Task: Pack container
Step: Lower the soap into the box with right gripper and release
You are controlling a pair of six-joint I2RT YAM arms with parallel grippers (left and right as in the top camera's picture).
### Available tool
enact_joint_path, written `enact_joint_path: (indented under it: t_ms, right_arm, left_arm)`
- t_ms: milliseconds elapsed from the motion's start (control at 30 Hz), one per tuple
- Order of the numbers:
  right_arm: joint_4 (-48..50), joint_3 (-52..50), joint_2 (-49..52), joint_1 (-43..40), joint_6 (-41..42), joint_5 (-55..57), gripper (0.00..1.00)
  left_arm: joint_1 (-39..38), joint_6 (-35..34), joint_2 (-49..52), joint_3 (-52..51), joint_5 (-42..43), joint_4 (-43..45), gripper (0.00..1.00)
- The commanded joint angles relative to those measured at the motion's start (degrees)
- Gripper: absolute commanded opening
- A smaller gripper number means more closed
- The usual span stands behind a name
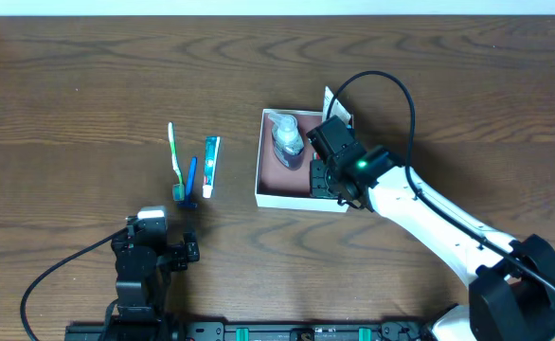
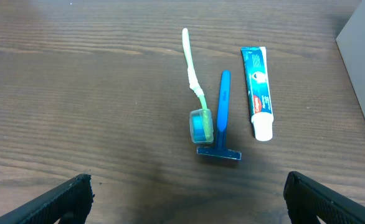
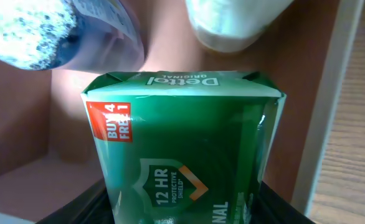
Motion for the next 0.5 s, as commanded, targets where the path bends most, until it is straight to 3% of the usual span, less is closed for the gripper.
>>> enact_joint_path:
  t_ms: [0, 267, 333, 467]
  right_arm:
    - [0.81, 0.63, 1.40, 0.74, 0.79, 0.37, 0.33]
    - [1.40, 0.63, 4.04, 0.74, 0.52, 0.44, 0.47]
    - [1.84, 0.70, 3.69, 0.74, -0.22, 0.81, 0.56]
    - [2.69, 0.81, 2.54, 0.72, -0.94, 0.96, 0.59]
  left_arm:
    - [0.28, -0.92, -0.35, -0.98, -0.24, -0.17, 0.98]
    - [0.28, -0.92, -0.35, -0.98, -0.24, -0.17, 0.98]
    - [0.28, -0.92, -0.35, -0.98, -0.22, -0.17, 0.98]
    - [0.28, -0.92, -0.35, -0.98, -0.24, -0.17, 0.98]
